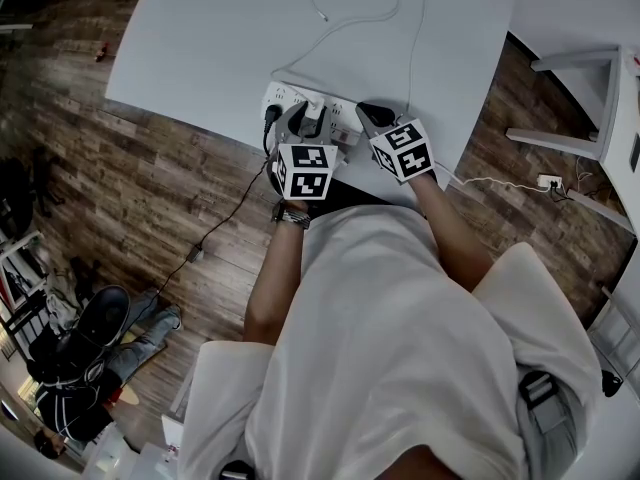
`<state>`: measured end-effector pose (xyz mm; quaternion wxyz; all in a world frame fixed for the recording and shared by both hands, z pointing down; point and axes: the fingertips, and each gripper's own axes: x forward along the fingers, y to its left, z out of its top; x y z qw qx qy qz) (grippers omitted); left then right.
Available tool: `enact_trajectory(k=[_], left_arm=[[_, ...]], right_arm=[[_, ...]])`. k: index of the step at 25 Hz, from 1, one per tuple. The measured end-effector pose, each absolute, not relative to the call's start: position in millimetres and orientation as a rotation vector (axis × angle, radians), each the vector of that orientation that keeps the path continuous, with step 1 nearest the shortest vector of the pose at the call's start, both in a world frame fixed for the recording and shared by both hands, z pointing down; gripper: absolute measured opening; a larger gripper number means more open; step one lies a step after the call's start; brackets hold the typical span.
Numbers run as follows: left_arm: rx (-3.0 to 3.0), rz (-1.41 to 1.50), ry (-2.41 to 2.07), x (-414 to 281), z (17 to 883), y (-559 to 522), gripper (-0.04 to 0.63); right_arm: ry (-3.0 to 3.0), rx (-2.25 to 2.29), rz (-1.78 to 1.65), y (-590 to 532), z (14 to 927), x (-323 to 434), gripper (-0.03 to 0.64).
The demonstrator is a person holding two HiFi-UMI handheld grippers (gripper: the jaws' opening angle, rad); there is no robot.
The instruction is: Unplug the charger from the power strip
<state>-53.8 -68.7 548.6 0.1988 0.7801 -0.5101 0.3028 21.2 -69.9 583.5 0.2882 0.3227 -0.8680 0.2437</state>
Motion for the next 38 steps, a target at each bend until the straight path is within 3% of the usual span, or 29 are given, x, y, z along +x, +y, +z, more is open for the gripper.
enact_trajectory(k=[9,30,38], left_arm=[[2.116,0.678,-1.391,-59.0,547.4,-70.5,0.140],[2.207,0.771,-1.471,-54.2,544.8,-68.5,0.140],[2.147,0.669,-1.425,-60.8,547.1,-71.0,0.140]], right_arm=[[-2.318,0.862,0.654,-71.0,583.4,20.7,0.002],[-2.320,0.861,0.653,-69.5,582.3,21.1,0.002],[-2.317,0.867,0.652,-70.4,584.4,20.2,0.002]])
